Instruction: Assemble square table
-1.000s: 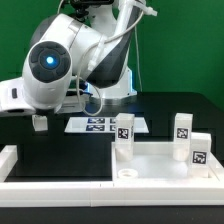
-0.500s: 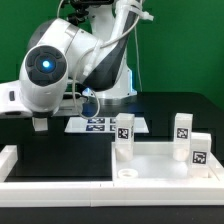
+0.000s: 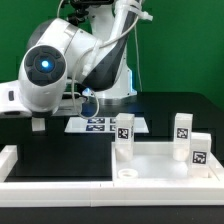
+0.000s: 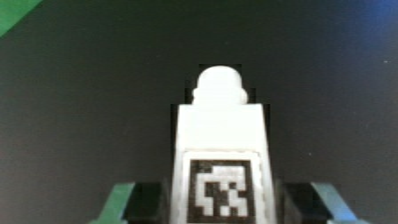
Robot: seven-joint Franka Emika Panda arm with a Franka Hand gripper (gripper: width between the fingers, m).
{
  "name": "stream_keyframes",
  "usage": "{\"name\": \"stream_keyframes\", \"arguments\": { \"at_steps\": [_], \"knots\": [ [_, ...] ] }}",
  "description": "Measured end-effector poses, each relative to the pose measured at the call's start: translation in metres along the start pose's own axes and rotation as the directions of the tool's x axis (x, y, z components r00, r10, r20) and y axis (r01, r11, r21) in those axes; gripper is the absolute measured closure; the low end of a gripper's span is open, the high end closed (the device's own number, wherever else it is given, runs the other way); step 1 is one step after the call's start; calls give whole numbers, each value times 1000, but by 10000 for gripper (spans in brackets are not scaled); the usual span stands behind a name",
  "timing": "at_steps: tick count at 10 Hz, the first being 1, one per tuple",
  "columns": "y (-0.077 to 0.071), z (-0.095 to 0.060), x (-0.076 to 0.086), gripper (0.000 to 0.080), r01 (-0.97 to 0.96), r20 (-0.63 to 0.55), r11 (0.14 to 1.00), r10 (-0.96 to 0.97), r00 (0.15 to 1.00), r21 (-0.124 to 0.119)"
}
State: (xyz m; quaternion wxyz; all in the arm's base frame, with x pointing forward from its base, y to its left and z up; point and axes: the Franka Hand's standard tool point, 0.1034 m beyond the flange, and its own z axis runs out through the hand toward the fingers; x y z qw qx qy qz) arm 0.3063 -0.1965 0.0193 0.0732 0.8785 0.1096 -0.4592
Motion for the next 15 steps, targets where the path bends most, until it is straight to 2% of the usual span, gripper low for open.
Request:
{"name": "stream_keyframes", "arguments": {
  "at_steps": [2, 3, 4, 5, 6, 7, 8, 10, 11, 13, 14, 15],
  "knots": [
    [0, -2, 0, 515, 1, -1, 1000, -1, 1000, -1],
    [-3, -18, -4, 515, 13, 4, 1000, -13, 1000, -6],
    [-9, -46, -14, 515, 27, 7, 1000, -27, 1000, 10],
    [-12, -78, -23, 514, 32, -11, 999, -32, 999, 11],
    [-14, -96, -30, 513, 37, -38, 999, -37, 999, 7],
    [-12, -100, -35, 513, 42, -46, 999, -42, 998, 2],
    [-10, -100, -31, 512, 41, -76, 999, -42, 996, -5],
    [-7, -104, -25, 512, 51, -194, 998, -55, 979, -22],
    [-10, -110, -27, 512, 53, -234, 998, -56, 971, -19],
    [-25, -177, -27, 512, 72, -370, 996, -87, 925, -53],
    [-22, -211, -27, 512, 64, -436, 995, -91, 895, -75],
    [-17, -233, -26, 512, 55, -518, 995, -93, 851, -88]
  ]
}}
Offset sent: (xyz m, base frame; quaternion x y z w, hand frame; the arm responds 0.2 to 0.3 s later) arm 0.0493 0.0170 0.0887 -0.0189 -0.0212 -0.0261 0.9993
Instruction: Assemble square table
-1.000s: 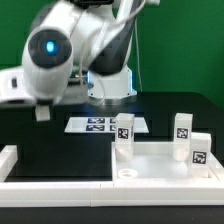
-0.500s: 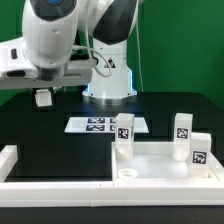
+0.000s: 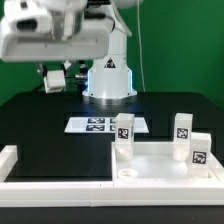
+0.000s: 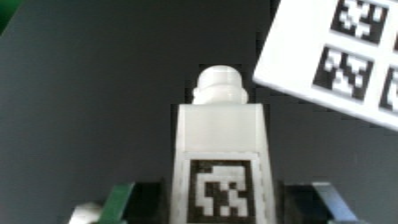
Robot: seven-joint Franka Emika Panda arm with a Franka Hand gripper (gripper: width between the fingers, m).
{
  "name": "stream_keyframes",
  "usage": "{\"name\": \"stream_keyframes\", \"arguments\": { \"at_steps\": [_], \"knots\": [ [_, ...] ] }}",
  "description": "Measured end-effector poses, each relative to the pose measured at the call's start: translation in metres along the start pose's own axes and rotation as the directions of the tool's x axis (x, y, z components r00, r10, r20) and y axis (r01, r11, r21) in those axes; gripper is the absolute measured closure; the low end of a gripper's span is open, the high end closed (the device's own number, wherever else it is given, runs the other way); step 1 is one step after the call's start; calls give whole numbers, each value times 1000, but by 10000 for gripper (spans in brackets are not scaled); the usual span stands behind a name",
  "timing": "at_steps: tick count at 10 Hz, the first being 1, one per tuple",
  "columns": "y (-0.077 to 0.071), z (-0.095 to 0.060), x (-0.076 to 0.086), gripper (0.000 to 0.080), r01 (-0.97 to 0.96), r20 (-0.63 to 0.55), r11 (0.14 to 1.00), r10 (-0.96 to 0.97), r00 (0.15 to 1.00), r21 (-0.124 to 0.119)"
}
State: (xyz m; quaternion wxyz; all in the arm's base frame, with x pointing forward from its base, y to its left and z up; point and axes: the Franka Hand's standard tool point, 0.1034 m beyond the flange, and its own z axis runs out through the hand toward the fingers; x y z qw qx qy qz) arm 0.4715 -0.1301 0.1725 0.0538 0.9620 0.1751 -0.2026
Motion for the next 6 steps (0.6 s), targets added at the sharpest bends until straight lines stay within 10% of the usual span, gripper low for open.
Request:
{"name": "stream_keyframes", "arguments": {
  "at_steps": [6],
  "knots": [
    [-9, -5, 17, 512, -26, -361, 1000, 29, 932, 11]
  ]
}}
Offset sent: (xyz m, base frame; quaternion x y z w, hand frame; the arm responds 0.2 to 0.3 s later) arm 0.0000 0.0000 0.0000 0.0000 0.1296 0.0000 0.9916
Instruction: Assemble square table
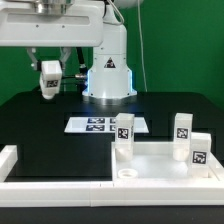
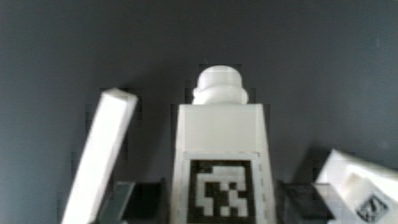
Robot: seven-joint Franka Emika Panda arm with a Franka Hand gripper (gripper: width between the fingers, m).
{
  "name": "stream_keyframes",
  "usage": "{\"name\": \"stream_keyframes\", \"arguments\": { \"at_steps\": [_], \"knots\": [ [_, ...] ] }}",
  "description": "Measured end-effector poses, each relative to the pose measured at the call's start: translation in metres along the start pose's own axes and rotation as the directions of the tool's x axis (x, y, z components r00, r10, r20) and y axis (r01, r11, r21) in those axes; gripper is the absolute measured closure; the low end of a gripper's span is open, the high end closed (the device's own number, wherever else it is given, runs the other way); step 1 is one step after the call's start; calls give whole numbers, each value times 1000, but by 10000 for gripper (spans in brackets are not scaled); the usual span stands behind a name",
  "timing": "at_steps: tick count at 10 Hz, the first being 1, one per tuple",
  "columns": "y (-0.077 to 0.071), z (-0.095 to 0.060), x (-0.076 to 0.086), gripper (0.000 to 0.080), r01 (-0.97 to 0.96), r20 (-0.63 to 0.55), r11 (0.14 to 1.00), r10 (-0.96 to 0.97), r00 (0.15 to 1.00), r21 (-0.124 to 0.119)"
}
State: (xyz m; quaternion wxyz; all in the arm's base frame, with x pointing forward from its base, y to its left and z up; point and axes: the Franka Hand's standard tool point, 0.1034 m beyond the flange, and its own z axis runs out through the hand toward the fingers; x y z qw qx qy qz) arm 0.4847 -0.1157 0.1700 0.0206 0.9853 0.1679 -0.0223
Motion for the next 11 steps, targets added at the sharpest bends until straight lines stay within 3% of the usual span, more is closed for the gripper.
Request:
{"name": "stream_keyframes", "arguments": {
  "at_steps": [3, 4, 5, 6, 9, 10, 11],
  "knots": [
    [-32, -25, 74, 512, -80, -148, 997, 78, 986, -4],
    [-40, -28, 88, 512, -105, -195, 994, 102, 975, -2],
    [-44, -34, 100, 512, -139, -257, 990, 140, 956, 20],
    [-40, -37, 104, 512, -140, -303, 990, 133, 944, 0],
    [-22, -37, 95, 512, -138, -435, 985, 81, 897, -101],
    [-10, -41, 89, 512, -140, -488, 976, 41, 872, -168],
    [-9, -43, 84, 512, -153, -513, 970, 35, 858, -189]
  ]
}}
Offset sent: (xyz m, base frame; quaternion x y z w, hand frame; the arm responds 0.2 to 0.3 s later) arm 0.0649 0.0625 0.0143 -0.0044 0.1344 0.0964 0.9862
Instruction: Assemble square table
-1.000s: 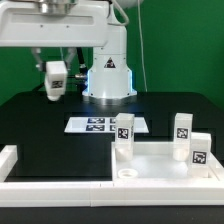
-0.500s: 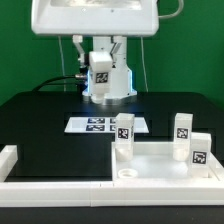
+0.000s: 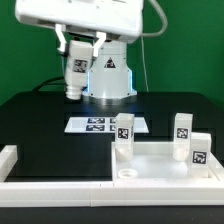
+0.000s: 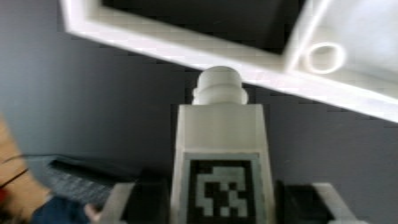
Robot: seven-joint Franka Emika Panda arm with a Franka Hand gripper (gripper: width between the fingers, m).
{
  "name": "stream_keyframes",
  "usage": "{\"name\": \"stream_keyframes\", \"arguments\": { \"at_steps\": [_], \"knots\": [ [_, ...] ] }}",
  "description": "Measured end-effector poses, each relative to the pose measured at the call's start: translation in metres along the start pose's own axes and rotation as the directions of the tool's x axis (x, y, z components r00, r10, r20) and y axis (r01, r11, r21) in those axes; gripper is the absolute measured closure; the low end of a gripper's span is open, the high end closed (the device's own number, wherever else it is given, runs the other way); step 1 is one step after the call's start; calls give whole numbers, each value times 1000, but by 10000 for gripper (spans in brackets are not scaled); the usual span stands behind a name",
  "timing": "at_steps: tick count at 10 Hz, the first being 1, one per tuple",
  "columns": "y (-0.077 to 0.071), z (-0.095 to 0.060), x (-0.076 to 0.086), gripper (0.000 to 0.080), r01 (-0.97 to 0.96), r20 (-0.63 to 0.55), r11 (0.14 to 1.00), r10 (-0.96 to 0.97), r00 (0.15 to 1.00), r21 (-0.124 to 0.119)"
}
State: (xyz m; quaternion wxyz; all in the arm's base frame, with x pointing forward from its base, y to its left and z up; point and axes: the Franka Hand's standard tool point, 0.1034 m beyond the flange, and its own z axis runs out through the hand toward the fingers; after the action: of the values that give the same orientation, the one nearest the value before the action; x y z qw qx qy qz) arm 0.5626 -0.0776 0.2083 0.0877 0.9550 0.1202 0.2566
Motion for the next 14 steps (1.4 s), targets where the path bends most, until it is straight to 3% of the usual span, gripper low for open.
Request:
{"name": "stream_keyframes", "arguments": {
  "at_steps": [1, 2, 4, 5, 6, 7, 8, 11, 13, 14],
  "knots": [
    [-9, 2, -1, 512, -26, 11, 1000, 26, 1000, 16],
    [-36, 7, -2, 512, -43, 20, 998, 43, 999, 38],
    [-77, 15, 15, 512, -107, 19, 992, 106, 994, 69],
    [-108, 26, 40, 512, -202, 51, 974, 198, 979, 103],
    [-137, 20, 72, 512, -259, 122, 954, 242, 963, 150],
    [-131, 15, 87, 512, -236, 85, 961, 226, 971, 145],
    [-130, 18, 79, 512, -243, 97, 960, 231, 968, 140],
    [-129, 20, 77, 512, -236, 95, 962, 224, 970, 139],
    [-105, 42, 44, 512, -212, 43, 973, 209, 977, 94],
    [-98, 50, 38, 512, -197, 25, 977, 195, 980, 79]
  ]
}}
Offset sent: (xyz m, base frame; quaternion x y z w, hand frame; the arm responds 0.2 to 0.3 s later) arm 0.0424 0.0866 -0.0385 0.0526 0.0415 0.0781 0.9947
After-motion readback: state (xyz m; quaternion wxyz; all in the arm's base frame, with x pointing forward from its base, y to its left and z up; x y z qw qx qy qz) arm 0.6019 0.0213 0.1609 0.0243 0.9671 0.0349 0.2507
